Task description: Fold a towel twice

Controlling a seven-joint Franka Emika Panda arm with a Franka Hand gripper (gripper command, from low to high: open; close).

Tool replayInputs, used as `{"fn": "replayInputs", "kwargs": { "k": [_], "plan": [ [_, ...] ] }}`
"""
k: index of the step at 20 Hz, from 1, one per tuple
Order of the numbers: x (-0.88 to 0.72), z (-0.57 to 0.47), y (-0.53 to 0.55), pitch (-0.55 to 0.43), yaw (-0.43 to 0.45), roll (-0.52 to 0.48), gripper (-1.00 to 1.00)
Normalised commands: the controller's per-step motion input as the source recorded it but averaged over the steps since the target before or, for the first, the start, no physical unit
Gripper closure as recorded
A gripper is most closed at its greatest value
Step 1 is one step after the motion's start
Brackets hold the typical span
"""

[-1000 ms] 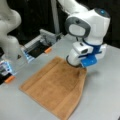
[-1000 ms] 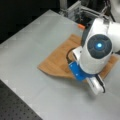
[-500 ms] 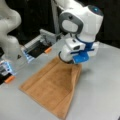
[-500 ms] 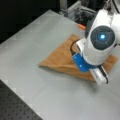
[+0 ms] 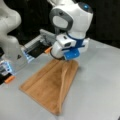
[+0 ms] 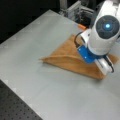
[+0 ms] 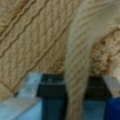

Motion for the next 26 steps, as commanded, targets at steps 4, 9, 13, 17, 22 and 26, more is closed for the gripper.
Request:
{"fn": "replayInputs", "kwargs": {
  "k": [4, 9, 13, 17, 22, 26],
  "plan": [
    [-0.63, 0.01, -0.07, -0.079, -0.004, 0.131, 1.0],
    [-0.46, -0.11, -0.05, -0.107, -0.078, 0.134, 1.0],
    [-0.27, -0.09, 0.01, -0.128, -0.157, 0.153, 1.0],
    [-0.21, -0.13, 0.1, -0.169, -0.197, 0.199, 1.0],
    [-0.12, -0.2, 0.35, -0.196, -0.236, 0.217, 1.0],
    [0.01, -0.24, 0.57, -0.212, -0.28, 0.142, 1.0]
  ]
}}
